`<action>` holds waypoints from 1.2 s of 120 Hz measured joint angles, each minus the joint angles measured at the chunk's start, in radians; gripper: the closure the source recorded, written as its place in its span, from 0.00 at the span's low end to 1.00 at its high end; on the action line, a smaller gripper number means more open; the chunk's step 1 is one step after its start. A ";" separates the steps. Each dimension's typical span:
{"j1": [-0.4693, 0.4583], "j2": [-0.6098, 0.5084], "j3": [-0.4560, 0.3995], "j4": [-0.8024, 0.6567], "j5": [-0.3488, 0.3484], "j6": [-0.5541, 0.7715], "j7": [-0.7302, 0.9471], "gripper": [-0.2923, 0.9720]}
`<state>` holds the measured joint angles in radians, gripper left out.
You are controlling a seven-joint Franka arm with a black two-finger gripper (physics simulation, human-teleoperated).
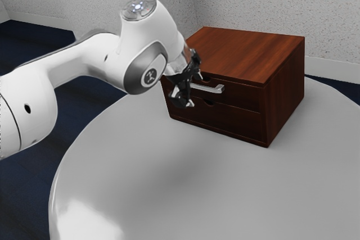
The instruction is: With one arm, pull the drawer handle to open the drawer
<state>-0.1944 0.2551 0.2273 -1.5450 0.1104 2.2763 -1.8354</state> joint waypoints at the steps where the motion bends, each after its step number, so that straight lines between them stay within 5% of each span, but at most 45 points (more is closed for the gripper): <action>1: 0.001 0.000 0.000 0.000 0.000 0.001 0.001 0.33; 144: 0.002 -0.033 -0.002 -0.090 -0.038 -0.009 0.044 0.51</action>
<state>-0.1929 0.2216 0.2258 -1.6346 0.0728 2.2676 -1.7915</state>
